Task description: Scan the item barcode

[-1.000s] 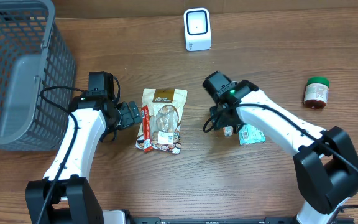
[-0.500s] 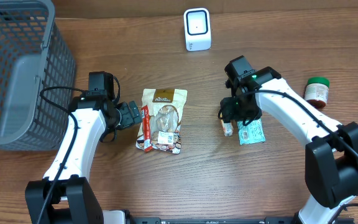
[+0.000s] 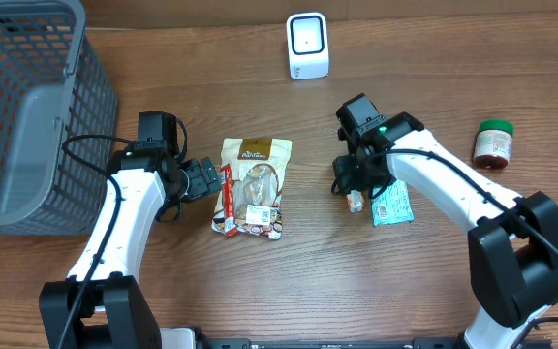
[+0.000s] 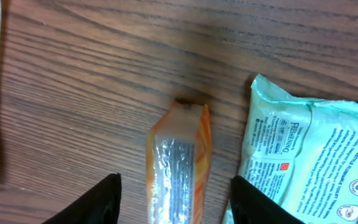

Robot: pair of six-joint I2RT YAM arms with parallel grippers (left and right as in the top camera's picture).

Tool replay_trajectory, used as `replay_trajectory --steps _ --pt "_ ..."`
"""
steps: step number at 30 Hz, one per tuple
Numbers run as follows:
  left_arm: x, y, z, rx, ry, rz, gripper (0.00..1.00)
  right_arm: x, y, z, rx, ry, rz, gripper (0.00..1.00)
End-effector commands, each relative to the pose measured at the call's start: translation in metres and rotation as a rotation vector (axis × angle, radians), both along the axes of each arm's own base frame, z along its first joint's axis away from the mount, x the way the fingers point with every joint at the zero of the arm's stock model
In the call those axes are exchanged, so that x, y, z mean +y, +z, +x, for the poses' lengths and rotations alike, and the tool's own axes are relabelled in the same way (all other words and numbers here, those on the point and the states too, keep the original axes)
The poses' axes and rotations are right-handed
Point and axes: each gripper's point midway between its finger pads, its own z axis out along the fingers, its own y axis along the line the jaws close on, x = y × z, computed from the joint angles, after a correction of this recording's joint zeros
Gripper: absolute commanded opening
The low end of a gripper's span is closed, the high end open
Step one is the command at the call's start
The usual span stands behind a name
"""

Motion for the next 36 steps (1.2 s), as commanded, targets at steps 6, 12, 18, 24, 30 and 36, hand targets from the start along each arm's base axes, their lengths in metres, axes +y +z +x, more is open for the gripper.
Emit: replay_trajectory --steps 6,12,18,24,30,36 --pt "0.0 0.005 0.004 -0.019 0.003 0.002 1.0 0.005 -0.003 -0.007 -0.023 0.033 -0.035 0.5" --pt "0.0 0.005 0.004 -0.019 0.003 0.002 1.0 -0.01 -0.018 -0.011 -0.038 0.029 -0.108 0.47" --pt "0.0 0.005 0.004 -0.019 0.003 0.002 1.0 -0.008 -0.018 -0.009 -0.046 0.029 -0.103 0.46" --pt "0.0 0.005 0.005 -0.019 0.003 0.002 1.0 -0.007 -0.017 -0.006 -0.055 0.028 -0.097 0.46" --pt "0.0 0.005 0.004 -0.019 0.003 0.002 1.0 -0.004 -0.015 -0.006 -0.052 0.03 -0.084 0.46" --pt "0.0 0.005 0.004 -0.019 0.003 0.002 1.0 0.0 -0.01 -0.002 -0.062 0.03 -0.07 0.41"
